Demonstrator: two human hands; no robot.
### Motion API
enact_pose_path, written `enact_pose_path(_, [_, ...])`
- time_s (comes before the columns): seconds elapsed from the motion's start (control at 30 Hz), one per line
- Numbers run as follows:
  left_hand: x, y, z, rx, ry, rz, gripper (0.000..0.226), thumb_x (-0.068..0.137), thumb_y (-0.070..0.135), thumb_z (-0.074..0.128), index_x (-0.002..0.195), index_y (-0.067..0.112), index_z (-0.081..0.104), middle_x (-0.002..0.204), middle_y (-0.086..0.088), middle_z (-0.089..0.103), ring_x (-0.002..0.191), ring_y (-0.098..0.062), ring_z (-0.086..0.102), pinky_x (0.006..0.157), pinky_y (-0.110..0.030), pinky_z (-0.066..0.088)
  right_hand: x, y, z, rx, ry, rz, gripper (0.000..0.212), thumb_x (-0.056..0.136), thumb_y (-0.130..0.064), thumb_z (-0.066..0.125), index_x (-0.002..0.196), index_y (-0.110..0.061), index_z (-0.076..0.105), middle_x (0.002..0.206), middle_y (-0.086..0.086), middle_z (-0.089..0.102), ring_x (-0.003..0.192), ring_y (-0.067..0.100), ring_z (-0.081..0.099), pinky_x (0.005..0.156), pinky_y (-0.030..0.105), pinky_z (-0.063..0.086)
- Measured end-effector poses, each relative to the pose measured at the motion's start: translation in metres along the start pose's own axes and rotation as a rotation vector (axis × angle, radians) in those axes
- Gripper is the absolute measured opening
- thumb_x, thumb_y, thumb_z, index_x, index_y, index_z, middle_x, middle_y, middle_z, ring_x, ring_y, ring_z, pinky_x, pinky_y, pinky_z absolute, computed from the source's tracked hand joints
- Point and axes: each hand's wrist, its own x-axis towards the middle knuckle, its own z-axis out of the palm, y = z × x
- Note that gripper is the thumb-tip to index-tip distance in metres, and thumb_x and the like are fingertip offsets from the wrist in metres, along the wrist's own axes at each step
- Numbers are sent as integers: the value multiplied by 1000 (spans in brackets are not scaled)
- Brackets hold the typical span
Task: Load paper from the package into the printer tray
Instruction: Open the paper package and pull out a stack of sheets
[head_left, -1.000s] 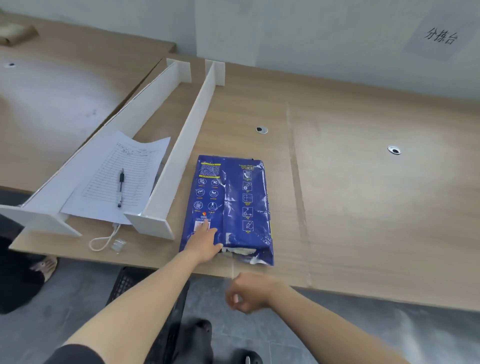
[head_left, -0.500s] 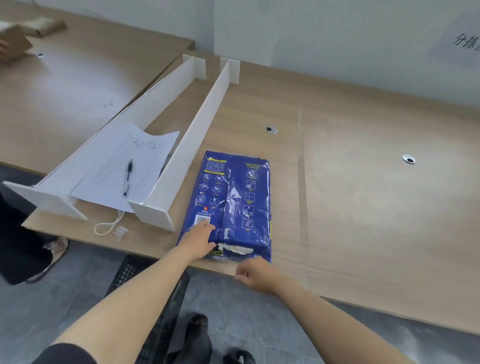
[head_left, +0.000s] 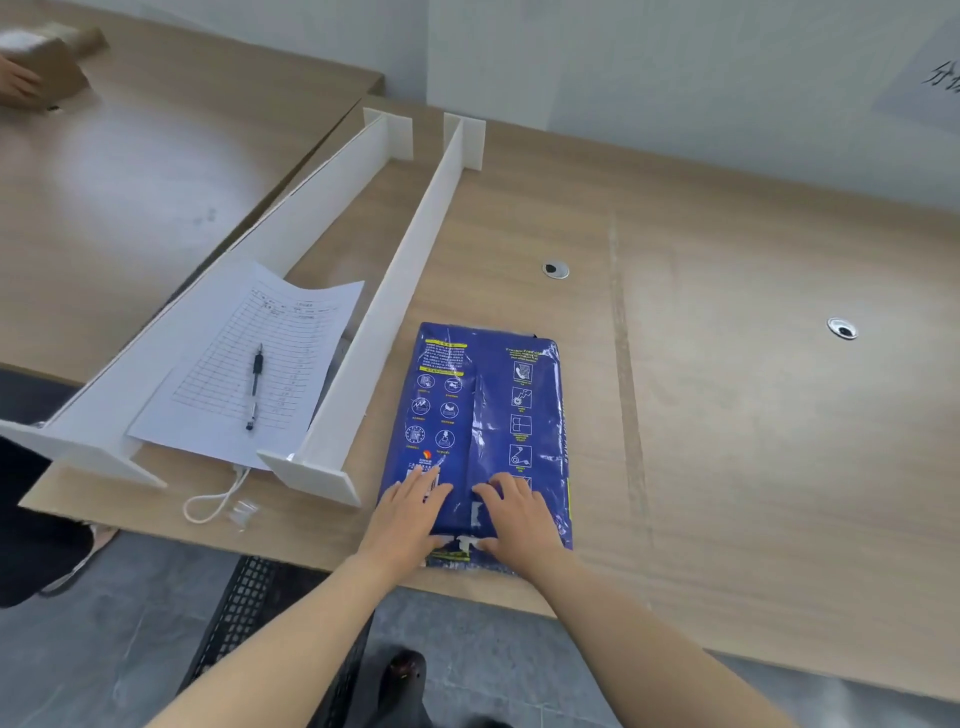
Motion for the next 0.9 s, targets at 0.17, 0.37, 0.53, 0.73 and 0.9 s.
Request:
enact_pose_path(0.17, [3,-14,-6,-11,20,91,63,89,34,52,144,19,25,156,-2,25,145,-20,19,116,-34,23,-2,7,0,112,29,-22,41,87,-28,58,125,-16,50,130,4,49,120,24,42,99,33,36])
enact_pose_path(0.37, [8,-28,-10,97,122,312,83,58,35,83,128,24,41,110,9,72,101,-13,69,73,-20,58,-8,15,-22,311,40,1,25,92,-25,48,111,-11,56,115,9,60,109,26,53,89,35,43])
enact_pose_path(0.53, [15,-29,-16,-51,169,310,92,49,-6,81,127,25,43,111,-2,68,83,-17,70,60,-20,59,-8,13,-35,400,262,160,36,91,-3,41,119,-25,39,103,8,55,77,30,50,65,33,37])
enact_pose_path(0.73, [19,-34,-39,213,217,124,43,36,16,93,75,17,73,119,-19,66,109,-38,59,74,-43,58,-11,20,-40,-42,385,301,44,41,17,68,78,-7,64,88,16,56,60,30,59,39,28,38])
enact_pose_path(0.9, [23,-40,-39,431,346,124,30,46,17,86,72,15,71,145,-16,37,144,-34,-11,110,-60,20,-6,15,-42,-414,325,393,27,42,0,62,67,-5,70,113,13,68,105,31,64,92,59,36])
